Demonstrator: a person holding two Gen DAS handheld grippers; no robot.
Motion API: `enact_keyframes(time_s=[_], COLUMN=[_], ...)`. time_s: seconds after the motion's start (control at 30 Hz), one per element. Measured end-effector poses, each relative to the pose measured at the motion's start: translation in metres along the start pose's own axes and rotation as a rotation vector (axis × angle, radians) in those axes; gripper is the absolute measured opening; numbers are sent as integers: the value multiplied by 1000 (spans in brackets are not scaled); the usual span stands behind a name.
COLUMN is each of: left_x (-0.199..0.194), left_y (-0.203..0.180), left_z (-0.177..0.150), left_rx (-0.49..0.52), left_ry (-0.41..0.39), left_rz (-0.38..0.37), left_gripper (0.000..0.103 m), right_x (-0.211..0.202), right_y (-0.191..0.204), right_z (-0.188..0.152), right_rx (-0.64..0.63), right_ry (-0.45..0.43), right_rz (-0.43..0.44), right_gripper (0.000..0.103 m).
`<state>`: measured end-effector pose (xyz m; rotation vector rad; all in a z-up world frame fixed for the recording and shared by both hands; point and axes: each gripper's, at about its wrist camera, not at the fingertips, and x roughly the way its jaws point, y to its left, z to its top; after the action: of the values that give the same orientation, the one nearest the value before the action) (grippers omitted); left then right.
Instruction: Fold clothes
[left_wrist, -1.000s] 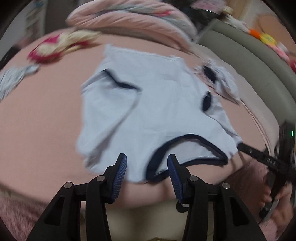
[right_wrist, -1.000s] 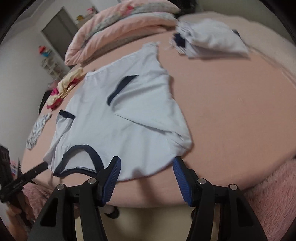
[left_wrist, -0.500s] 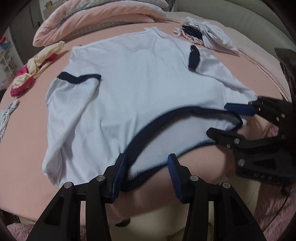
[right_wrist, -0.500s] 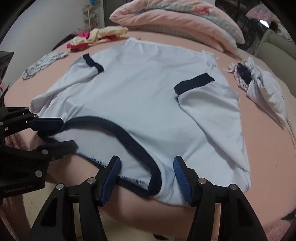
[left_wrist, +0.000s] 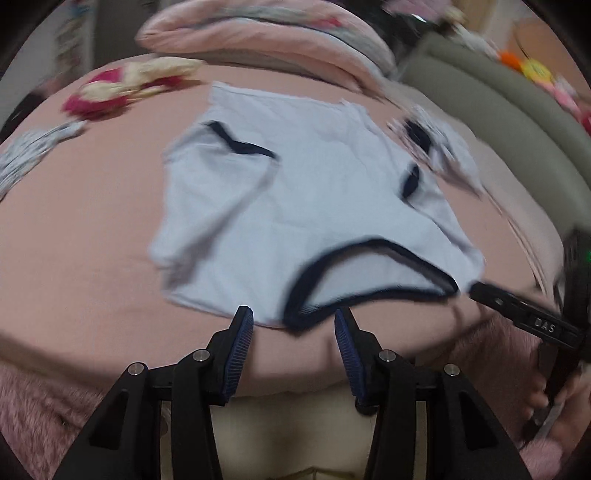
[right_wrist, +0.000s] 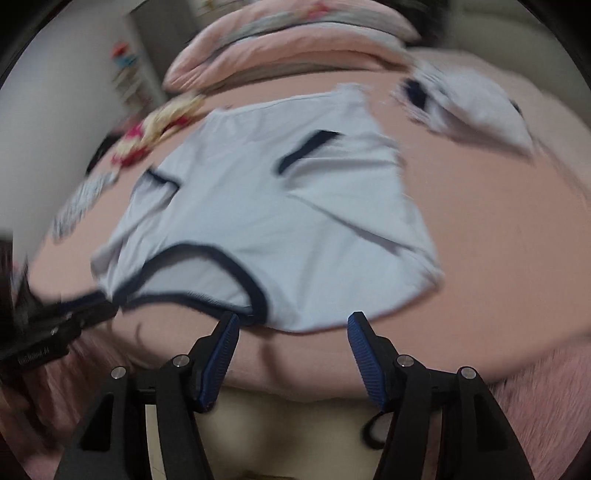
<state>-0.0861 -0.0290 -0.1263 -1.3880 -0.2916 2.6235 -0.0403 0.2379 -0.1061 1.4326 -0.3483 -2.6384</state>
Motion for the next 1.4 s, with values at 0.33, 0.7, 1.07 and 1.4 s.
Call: enact_keyframes(time_s=[0.33, 0.7, 1.07, 1.4], left_x=[10, 16, -22, 19], left_y=[77, 76, 47, 48], left_z=[-2, 10, 25, 41], left_rx=[-425, -289, -103, -103], left_ry=[-19, -21, -92, 16], left_rz=[-122, 210, 175, 202], left_gripper=[42, 14, 14, 14], right_x=[-6, 25, -9, 26], right_y=[-80, -47, -46, -55], right_z=[6, 19, 20, 39], right_rx=[394, 151, 188, 134], right_ry=[-98, -42, -139, -37], right_rz=[-82, -285, -164, -310], right_gripper=[61, 62, 62, 58])
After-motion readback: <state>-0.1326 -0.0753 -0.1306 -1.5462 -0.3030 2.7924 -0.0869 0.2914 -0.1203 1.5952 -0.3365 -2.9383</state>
